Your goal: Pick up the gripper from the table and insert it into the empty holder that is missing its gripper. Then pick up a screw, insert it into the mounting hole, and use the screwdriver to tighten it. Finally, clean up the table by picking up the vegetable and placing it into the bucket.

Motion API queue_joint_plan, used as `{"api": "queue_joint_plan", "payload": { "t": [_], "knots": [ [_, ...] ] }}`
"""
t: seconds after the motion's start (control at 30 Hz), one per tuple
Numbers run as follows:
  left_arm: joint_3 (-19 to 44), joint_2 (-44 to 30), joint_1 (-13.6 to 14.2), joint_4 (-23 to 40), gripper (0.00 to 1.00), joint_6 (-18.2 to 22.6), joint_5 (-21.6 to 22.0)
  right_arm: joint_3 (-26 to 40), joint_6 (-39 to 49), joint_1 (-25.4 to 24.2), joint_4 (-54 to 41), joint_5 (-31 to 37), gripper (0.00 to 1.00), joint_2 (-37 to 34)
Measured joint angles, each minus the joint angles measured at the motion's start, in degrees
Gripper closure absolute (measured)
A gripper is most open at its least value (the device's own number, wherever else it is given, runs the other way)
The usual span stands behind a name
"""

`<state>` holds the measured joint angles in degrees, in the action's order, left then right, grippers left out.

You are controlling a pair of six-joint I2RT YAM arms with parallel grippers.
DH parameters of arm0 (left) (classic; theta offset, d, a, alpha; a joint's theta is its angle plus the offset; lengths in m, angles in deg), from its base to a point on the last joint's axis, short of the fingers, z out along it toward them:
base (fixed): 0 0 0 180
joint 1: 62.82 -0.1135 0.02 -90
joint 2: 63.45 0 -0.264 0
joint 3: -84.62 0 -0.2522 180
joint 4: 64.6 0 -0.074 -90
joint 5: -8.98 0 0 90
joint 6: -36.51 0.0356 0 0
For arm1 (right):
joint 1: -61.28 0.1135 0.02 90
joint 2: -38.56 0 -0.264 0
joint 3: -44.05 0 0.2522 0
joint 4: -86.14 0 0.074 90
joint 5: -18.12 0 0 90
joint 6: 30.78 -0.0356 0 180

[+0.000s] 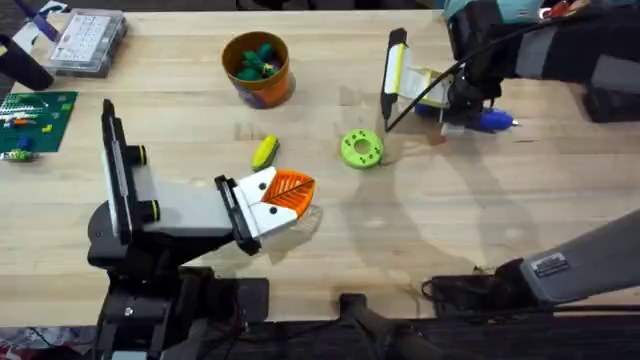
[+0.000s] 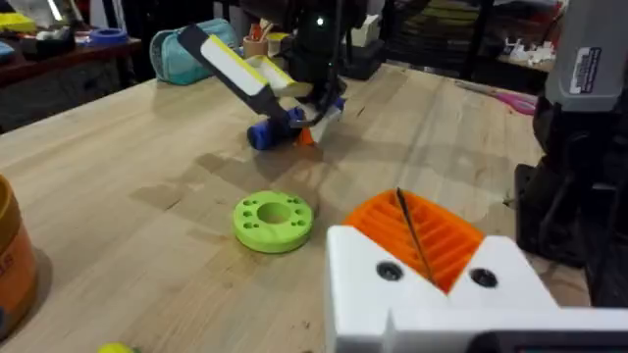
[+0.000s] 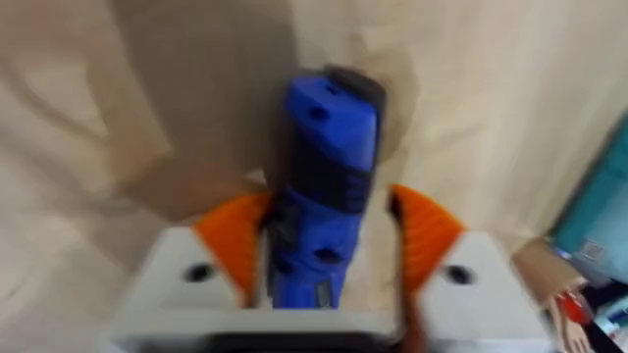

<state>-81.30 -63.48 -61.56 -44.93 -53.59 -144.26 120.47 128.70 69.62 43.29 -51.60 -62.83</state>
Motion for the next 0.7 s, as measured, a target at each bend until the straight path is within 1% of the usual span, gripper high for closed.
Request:
{"api": "queue_joint_plan", "payload": {
  "t": [0.07,0.1,0.13,0.3,0.43,0.53,0.63,0.67,0.7],
  "knots": [
    [0.0,0.0,0.0,0.0,0.983,0.0,0.02,0.68,-0.3,0.15,0.77,0.49,0.114,0.02],
    [0.0,0.0,0.0,0.02,0.983,0.0,0.0,0.98,-0.47,0.32,0.92,0.67,0.037,0.12],
    [0.0,0.0,0.0,0.02,0.983,0.0,0.02,1.06,-1.15,0.63,0.73,0.65,0.015,0.31],
    [0.0,0.0,0.0,0.0,0.984,0.0,0.02,0.89,-5.79,4.37,-0.85,-0.5,0.007,2.03],
    [0.0,0.0,0.0,0.0,0.984,0.0,0.0,0.89,-11.48,7.67,-0.95,-1.26,0.007,6.74],
    [0.0,0.0,0.0,0.0,0.984,0.0,0.02,1.19,-17.64,9.16,-1.04,-1.71,0.006,11.44],
    [0.0,0.0,0.0,0.09,0.984,0.0,0.02,2.66,-27.14,10.28,-1.23,-1.95,0.007,16.09],
    [0.0,0.0,0.0,0.09,0.958,0.04,0.08,3.42,-30.91,10.6,-1.23,-2.05,0.007,17.52],
    [0.0,0.0,0.0,0.05,0.873,0.17,0.25,4.22,-34.44,10.86,-1.19,-2.14,0.007,18.84]
  ]
}}
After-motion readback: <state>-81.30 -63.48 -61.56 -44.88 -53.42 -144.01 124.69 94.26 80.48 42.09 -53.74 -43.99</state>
